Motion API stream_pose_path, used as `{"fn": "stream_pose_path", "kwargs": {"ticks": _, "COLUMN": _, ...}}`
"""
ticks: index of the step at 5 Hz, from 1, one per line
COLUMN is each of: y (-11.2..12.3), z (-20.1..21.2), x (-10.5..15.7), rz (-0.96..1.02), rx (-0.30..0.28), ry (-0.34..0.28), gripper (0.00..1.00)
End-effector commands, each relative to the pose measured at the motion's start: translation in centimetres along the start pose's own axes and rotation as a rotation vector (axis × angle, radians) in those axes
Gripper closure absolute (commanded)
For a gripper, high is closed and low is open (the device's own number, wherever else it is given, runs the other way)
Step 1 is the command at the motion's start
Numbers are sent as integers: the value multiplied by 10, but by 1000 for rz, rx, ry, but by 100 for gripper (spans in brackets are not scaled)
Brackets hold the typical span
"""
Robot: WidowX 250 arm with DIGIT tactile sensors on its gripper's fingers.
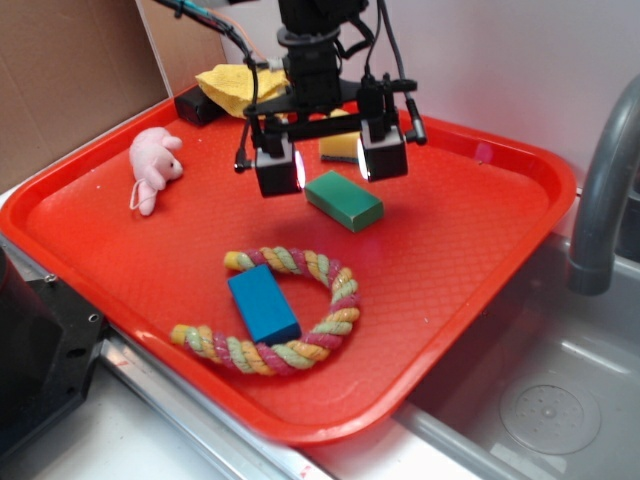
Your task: Grab the green block.
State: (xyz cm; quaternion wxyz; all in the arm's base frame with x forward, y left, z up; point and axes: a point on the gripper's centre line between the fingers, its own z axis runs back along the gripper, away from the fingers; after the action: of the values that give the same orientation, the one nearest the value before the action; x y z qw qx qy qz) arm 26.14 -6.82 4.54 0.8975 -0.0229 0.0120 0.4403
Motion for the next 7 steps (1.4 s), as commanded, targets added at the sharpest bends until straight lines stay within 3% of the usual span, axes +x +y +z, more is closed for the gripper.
{"fn": "stream_pose_path", "kwargs": {"ticks": 1, "y": 9, "z": -18, "x": 14, "rz": 55, "rx": 47, "ry": 34, "gripper": 0}}
{"fn": "stream_pose_path", "kwargs": {"ticks": 2, "y": 4, "z": -32, "x": 22, "rz": 3, "rx": 94, "ry": 56, "gripper": 0}}
{"fn": "stream_pose_path", "kwargs": {"ticks": 3, "y": -1, "z": -27, "x": 23, "rz": -46, "rx": 105, "ry": 43, "gripper": 100}}
{"fn": "stream_pose_path", "kwargs": {"ticks": 5, "y": -28, "z": 20, "x": 42, "rz": -544, "rx": 90, "ry": -55, "gripper": 100}}
{"fn": "stream_pose_path", "kwargs": {"ticks": 6, "y": -36, "z": 73, "x": 35, "rz": -792, "rx": 14, "ry": -167, "gripper": 100}}
{"fn": "stream_pose_path", "kwargs": {"ticks": 7, "y": -22, "z": 124, "x": 29, "rz": -1039, "rx": -57, "ry": -171, "gripper": 100}}
